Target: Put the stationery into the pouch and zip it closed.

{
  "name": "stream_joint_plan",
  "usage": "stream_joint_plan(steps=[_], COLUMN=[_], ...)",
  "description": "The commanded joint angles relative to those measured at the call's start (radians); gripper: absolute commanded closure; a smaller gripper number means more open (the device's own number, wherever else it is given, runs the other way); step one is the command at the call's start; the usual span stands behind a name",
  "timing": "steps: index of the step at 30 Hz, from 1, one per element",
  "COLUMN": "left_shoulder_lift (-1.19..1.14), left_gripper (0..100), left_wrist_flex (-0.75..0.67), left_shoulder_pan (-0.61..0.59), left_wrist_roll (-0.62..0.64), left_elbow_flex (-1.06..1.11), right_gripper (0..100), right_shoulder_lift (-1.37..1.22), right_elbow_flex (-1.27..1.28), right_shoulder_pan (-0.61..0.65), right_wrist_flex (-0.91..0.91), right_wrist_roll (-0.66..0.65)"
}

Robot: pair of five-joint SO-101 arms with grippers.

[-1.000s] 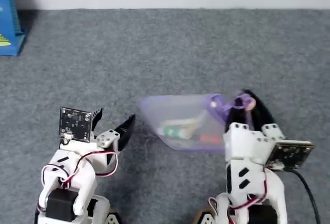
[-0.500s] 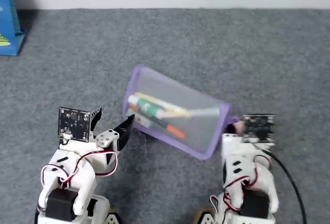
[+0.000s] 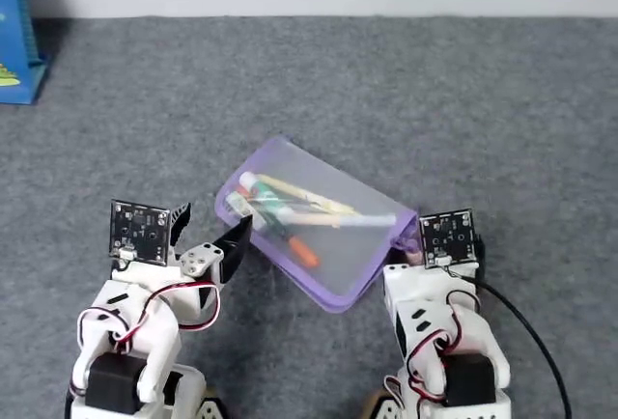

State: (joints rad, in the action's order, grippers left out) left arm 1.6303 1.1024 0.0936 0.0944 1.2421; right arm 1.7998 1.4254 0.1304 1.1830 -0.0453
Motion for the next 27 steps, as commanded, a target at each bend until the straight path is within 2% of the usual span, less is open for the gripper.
stream_joint_plan(steps=[1, 5, 9, 15, 19, 22, 26, 27], left_shoulder_lift=[0.006, 0.006, 0.006, 0.006, 0.006, 0.008, 0.06, 0.089], left_gripper=[71, 71, 71, 71, 71, 75, 90, 94], left_wrist_flex=[0.005, 0.005, 0.005, 0.005, 0.005, -0.002, -0.009, -0.012], left_shoulder_pan=[0.0, 0.0, 0.0, -0.005, -0.006, -0.009, -0.075, -0.098], left_wrist_roll=[0.008, 0.008, 0.008, 0.008, 0.008, 0.003, -0.002, -0.017], left_elbow_flex=[-0.039, -0.039, -0.038, -0.019, -0.019, -0.024, -0.022, -0.019], right_gripper=[57.1, 57.1, 57.1, 57.1, 58.4, 71.2, 98.8, 99.3], right_shoulder_lift=[0.015, 0.015, 0.015, 0.015, 0.013, 0.015, 0.015, 0.015], right_elbow_flex=[-0.089, -0.19, -0.273, -0.292, -0.267, -0.215, -0.186, -0.184], right_shoulder_pan=[-0.027, -0.008, 0.036, 0.087, 0.076, 0.03, -0.099, -0.128], right_wrist_flex=[0.056, 0.067, -0.027, -0.168, -0.15, -0.137, -0.143, -0.137], right_wrist_roll=[0.011, 0.031, 0.155, 0.224, 0.249, 0.247, 0.247, 0.247])
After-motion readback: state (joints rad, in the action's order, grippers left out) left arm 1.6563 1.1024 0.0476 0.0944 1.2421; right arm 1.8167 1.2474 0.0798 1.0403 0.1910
